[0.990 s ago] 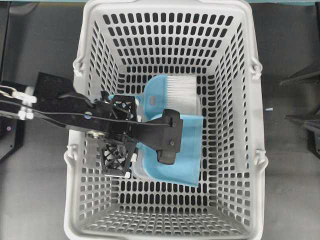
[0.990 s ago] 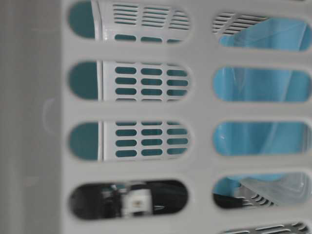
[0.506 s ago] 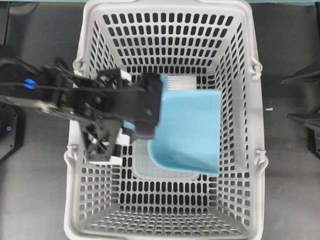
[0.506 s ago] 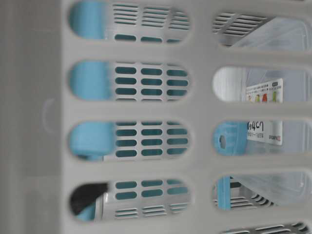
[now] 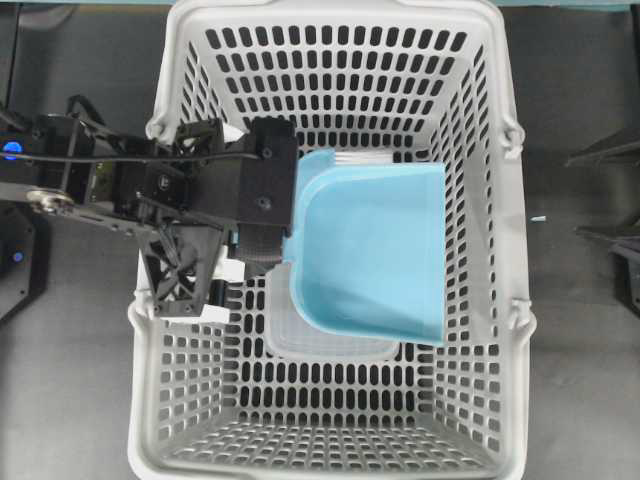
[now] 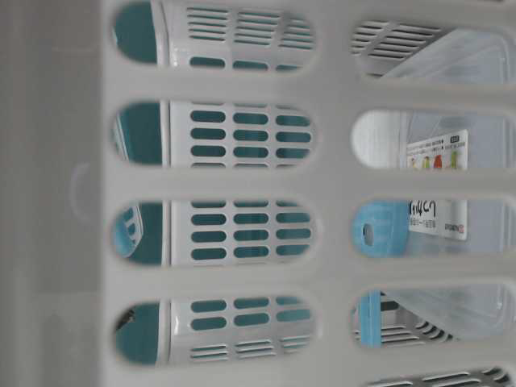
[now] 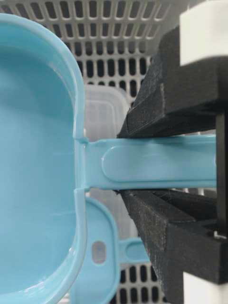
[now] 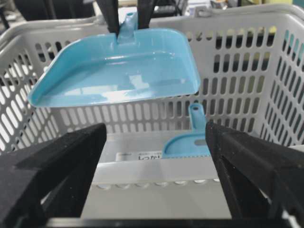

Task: Pick up the dustpan from the shopping basket with the left arm.
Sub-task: 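Lift the dustpan upward with the left gripper, tilting it up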

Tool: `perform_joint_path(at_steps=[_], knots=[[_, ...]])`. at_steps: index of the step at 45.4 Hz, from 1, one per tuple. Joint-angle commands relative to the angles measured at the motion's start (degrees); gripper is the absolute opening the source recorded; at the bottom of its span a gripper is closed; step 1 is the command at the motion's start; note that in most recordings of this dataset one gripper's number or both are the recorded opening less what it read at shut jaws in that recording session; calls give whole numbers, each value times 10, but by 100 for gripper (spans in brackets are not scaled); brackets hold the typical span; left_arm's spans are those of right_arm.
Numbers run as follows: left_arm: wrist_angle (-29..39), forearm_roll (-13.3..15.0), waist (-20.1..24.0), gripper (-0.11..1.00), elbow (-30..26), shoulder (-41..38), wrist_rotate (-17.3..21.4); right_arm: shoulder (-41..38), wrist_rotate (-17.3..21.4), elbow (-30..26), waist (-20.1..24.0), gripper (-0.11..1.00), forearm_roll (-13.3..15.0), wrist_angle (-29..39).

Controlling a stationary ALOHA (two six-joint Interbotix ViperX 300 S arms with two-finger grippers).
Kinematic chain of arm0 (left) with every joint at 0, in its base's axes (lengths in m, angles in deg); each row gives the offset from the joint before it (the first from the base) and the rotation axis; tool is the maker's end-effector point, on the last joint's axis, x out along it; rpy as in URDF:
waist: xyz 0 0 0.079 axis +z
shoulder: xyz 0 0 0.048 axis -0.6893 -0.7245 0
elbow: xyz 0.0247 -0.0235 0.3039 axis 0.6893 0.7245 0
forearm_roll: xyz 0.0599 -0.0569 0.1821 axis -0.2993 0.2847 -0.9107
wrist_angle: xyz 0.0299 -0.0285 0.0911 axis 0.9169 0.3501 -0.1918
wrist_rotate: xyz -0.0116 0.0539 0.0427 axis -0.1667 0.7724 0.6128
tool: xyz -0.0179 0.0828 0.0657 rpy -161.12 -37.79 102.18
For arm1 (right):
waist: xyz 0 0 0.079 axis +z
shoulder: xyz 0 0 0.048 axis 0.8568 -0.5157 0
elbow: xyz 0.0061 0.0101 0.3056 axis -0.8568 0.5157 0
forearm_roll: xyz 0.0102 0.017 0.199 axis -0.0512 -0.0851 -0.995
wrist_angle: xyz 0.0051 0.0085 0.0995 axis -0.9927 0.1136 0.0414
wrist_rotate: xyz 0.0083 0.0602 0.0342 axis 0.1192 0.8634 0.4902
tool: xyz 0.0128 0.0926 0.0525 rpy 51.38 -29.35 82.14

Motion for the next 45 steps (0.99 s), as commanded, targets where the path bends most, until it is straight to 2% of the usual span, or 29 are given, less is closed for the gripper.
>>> perform_joint_path(at_steps=[1, 15, 29, 45], knots=[[-5, -1, -2, 30, -7, 14, 0, -3, 1, -5, -1, 80, -2, -4], [-5, -2, -8, 30, -8, 14, 0, -3, 1, -4, -1, 80, -3, -4], [0, -2, -7, 30, -32, 16, 0, -3, 1, -4, -1, 80, -3, -4], [3, -2, -7, 30, -23, 25, 0, -3, 1, 1, -1, 80, -4, -6]])
